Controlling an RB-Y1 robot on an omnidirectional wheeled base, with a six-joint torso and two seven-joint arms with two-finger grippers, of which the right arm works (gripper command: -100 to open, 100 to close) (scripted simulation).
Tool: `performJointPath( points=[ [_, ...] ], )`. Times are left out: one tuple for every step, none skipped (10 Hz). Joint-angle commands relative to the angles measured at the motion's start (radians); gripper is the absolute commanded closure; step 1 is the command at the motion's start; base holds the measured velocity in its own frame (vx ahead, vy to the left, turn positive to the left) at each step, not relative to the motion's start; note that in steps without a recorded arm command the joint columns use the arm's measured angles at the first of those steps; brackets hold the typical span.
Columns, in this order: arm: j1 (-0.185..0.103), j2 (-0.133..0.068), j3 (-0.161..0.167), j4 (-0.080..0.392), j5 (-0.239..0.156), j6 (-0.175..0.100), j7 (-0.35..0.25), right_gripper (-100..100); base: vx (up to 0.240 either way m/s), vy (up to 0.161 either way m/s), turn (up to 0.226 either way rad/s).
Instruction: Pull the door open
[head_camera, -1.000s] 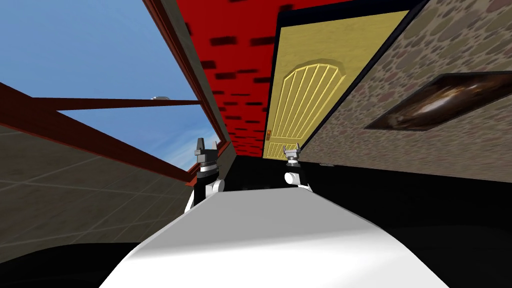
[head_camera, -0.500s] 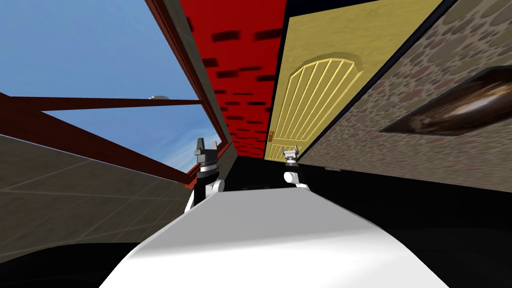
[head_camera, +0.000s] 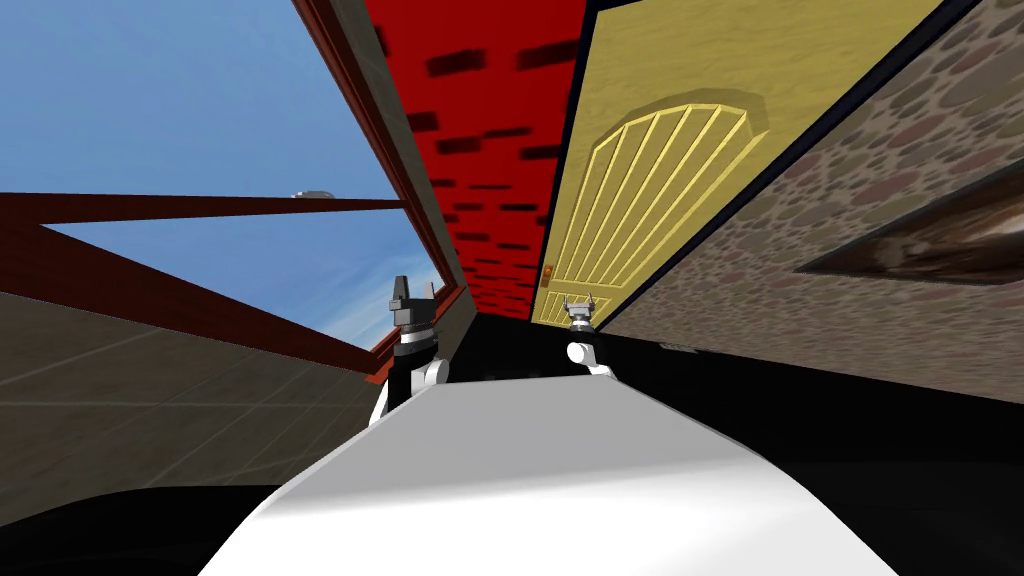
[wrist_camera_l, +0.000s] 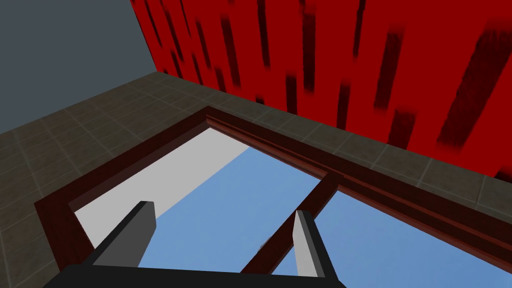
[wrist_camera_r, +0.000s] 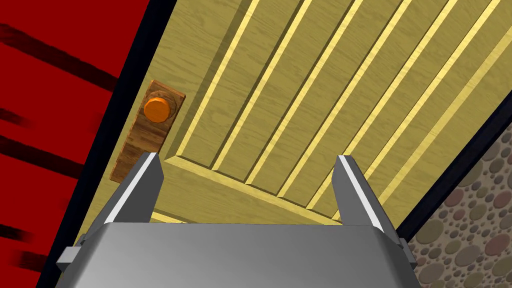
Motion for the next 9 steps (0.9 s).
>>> performJointPath(
  points=[
    [-0.01, -0.004, 0.006, 0.026, -0.037, -0.002, -0.016, -100, 0.087, -0.009, 0.072],
    [-0.017, -0.008, 0.009, 0.042, -0.059, -0.004, -0.025, -100, 0.1, 0.002, 0.07],
    [-0.024, -0.011, 0.012, 0.058, -0.081, -0.005, -0.035, -100, 0.11, -0.008, 0.052],
    [-0.03, -0.015, 0.015, 0.073, -0.102, -0.006, -0.044, -100, 0.099, -0.011, 0.063],
    [-0.037, -0.018, 0.017, 0.089, -0.124, -0.008, -0.053, -100, 0.098, -0.013, 0.061],
    [-0.043, -0.022, 0.02, 0.104, -0.145, -0.009, -0.063, -100, 0.104, -0.016, 0.059],
    [-0.05, -0.025, 0.022, 0.119, -0.166, -0.01, -0.072, -100, 0.097, -0.018, 0.065],
    [-0.056, -0.028, 0.025, 0.133, -0.186, -0.011, -0.08, -100, 0.089, -0.014, 0.071],
    [-0.062, -0.031, 0.027, 0.147, -0.205, -0.012, -0.089, -100, 0.096, -0.004, 0.059]
  ],
)
